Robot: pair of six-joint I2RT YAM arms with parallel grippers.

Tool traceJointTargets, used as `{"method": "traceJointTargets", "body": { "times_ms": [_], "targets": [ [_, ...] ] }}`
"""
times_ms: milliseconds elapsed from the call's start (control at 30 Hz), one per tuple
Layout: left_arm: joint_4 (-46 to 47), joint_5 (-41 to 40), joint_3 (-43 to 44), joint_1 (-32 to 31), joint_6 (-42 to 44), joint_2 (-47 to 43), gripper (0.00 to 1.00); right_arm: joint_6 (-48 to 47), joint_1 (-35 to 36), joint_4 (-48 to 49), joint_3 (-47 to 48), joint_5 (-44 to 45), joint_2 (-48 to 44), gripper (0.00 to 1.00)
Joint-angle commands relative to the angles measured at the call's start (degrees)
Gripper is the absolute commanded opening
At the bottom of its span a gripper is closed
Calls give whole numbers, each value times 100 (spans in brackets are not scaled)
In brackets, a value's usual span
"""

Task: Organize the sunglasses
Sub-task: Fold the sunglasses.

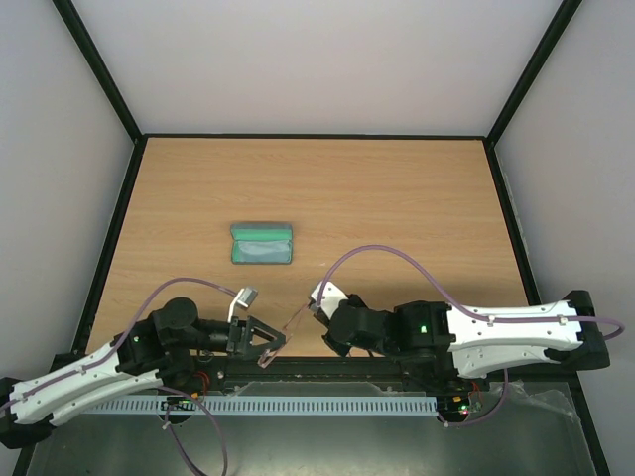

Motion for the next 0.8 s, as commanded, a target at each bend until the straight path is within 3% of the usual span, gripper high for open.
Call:
{"method": "traceJointTargets", "body": {
  "times_ms": [0,167,633,700,767],
  "targets": [
    [225,502,-103,186,-10,87,81,36,54,-167,39,465,106,1],
    [217,637,-166,251,33,183,64,52,53,-151,37,558,-5,1],
    [110,668,-131,290,267,491,46,100,53,-230,169,623,153,2],
    [18,646,-89,329,331,500,45,108,49,-221,167,630,149,6],
    [-78,617,-55,374,386,500,45,147,54,-210,167,626,149,21]
  ]
}}
